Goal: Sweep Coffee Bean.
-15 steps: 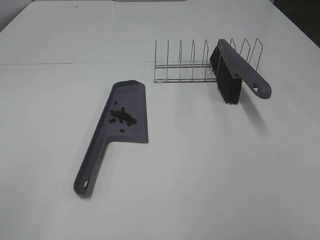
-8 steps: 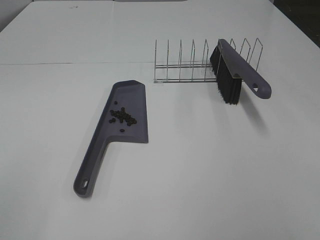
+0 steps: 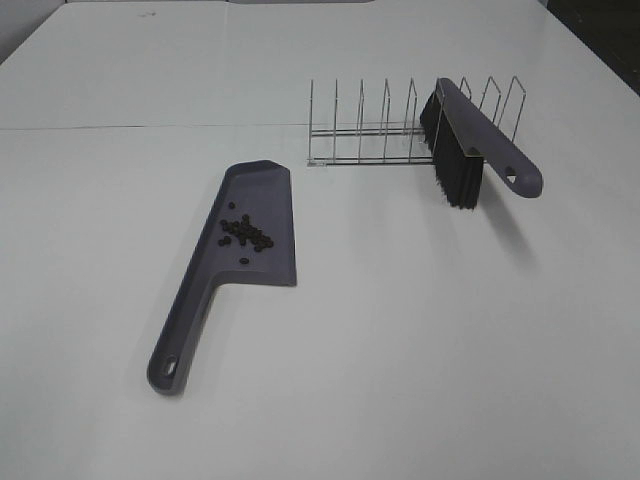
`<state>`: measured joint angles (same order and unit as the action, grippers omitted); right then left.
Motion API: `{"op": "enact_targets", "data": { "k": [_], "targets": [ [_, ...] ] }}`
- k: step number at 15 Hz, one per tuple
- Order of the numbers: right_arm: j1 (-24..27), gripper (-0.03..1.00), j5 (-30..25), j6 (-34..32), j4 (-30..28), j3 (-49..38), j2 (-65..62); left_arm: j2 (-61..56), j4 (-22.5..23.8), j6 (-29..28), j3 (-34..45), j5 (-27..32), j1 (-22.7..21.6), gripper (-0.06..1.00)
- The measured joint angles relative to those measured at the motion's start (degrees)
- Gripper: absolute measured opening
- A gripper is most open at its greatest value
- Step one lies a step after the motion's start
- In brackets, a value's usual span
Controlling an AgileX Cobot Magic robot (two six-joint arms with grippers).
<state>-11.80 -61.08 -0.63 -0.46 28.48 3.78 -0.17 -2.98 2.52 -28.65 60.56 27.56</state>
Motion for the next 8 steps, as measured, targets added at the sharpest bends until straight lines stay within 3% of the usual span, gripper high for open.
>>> {"op": "enact_targets", "data": {
  "k": [5,7,8],
  "targets": [
    [1.03,0.67,0.0,0.0,0.0,0.0,0.0,0.0,0.0,0.0,0.0,0.0,0.0,0.74],
    [10.94,0.67,0.0,0.0,0.0,0.0,-0.34,0.0,-0.11,0.0,0.0,0.0,-10.03,0.74],
    [12.78,0.67,0.0,0.0,0.0,0.0,-0.8,0.0,-0.11,0.0,0.0,0.0,-11.97,0.74]
  ]
}}
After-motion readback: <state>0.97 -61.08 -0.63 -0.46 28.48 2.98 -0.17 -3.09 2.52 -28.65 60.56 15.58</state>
